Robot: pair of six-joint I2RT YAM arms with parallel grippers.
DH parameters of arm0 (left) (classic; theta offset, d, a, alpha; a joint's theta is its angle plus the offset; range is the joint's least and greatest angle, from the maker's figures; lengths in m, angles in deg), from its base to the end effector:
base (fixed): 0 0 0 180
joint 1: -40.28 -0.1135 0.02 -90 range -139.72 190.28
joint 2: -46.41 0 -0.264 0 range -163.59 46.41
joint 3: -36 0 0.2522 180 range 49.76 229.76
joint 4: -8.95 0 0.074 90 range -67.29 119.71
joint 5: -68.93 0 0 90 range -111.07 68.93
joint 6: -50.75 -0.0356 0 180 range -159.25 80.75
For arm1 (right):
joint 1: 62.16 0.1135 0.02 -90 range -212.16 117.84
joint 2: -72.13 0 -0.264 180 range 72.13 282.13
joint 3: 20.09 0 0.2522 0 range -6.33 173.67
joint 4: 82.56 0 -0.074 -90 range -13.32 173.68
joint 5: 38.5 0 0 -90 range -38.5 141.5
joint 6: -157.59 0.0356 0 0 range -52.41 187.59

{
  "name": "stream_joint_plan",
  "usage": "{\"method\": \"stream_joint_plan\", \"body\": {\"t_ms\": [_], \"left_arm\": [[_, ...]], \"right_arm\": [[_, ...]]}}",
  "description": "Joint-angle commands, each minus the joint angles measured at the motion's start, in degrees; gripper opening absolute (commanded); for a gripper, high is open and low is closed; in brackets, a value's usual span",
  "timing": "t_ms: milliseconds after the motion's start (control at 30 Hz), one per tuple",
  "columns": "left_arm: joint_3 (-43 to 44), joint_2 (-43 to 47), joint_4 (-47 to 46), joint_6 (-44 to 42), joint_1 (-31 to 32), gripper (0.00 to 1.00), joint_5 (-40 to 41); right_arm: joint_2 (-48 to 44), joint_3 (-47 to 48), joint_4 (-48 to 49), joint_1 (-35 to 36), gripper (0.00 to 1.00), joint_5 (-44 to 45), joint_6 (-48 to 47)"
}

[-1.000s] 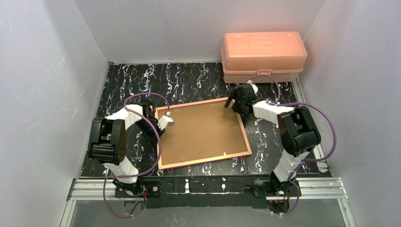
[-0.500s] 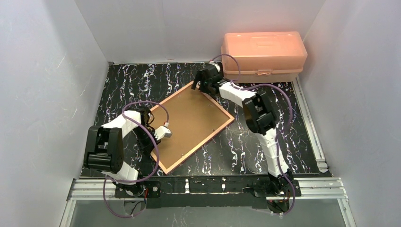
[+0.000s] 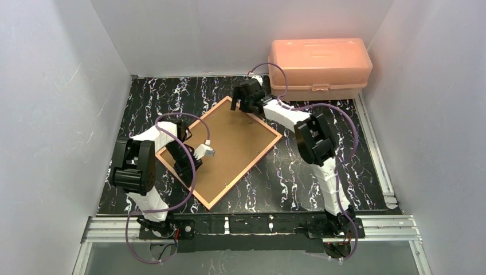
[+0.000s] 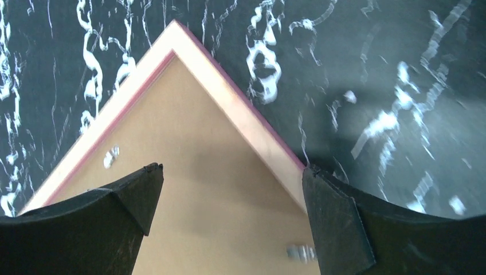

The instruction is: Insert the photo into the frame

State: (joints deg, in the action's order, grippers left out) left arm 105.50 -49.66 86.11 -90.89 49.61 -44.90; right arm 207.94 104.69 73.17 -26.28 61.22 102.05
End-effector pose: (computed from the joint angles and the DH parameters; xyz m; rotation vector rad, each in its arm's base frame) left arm 0.2426 -0.0544 0.1597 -1.4492 -2.6113 0.7172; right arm 0.4458 0.3151 0.1862 0.0701 2.2218 0.5073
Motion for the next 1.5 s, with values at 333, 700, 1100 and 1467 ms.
{"method": "stream_joint_plan", "body": {"t_ms": [333, 700, 1100, 1467], "left_arm": [[32.66, -9.87, 4.70, 10.26, -13.36, 0.13, 1.20], [42.71, -22.07, -12.82, 24.83, -16.95, 0.03, 18.70], [35.62, -25.00, -6.65, 22.90, -16.89, 0.02, 8.17], [22.28, -19.07, -4.69, 21.43, -11.43, 0.02, -1.28]], "right_arm": [[-40.70, -37.49, 1.69, 5.32, 0.99, 8.22, 3.82], [-60.78, -63.95, 2.34, 5.83, 0.99, 2.44, 14.78], [-66.78, -69.40, 1.08, 5.44, 0.99, 2.38, 17.53], [-70.14, -69.31, -1.05, -3.15, 0.99, -3.89, 15.72]]}}
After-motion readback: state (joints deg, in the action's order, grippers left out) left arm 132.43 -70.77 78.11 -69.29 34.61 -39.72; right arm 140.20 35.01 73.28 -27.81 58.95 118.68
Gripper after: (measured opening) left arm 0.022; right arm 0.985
